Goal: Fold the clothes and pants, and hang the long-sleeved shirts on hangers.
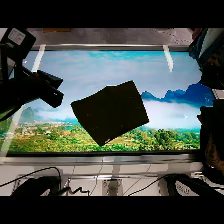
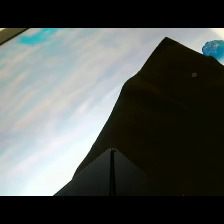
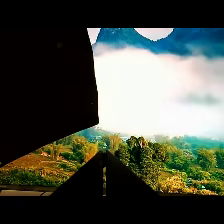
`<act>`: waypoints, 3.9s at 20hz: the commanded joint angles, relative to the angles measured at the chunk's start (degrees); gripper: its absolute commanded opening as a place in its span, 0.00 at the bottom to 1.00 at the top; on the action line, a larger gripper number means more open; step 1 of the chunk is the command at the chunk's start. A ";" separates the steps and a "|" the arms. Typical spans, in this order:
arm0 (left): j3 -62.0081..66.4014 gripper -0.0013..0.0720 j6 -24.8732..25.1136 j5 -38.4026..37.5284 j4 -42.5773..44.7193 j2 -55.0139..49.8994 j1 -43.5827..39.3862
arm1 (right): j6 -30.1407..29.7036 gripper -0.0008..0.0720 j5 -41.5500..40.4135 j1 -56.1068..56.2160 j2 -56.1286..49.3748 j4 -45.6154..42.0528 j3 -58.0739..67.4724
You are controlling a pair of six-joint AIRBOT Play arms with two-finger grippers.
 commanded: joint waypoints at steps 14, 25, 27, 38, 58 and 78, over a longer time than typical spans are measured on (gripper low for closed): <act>0.00 0.04 0.00 0.02 -0.24 0.04 0.02 | -0.68 0.05 -2.34 0.07 0.02 0.26 -0.02; -0.02 0.04 -2.99 -6.67 1.66 -0.44 1.22 | -16.26 0.05 -11.58 0.09 2.84 20.33 -15.21; -0.02 0.04 -3.19 -7.74 2.21 1.44 4.74 | -16.20 0.05 -11.61 0.09 6.51 21.51 -24.24; -22.88 0.05 -3.37 -8.92 3.02 11.37 34.82 | -16.15 0.05 -25.33 0.09 16.31 30.36 -44.19; -26.73 0.75 -3.39 -4.85 -0.26 7.13 35.26 | 2.23 0.87 -66.34 34.97 -3.19 53.09 -78.23; -26.73 0.74 -3.39 -4.22 -0.26 7.13 35.26 | 1.88 0.05 -56.57 33.73 -26.18 45.27 -52.00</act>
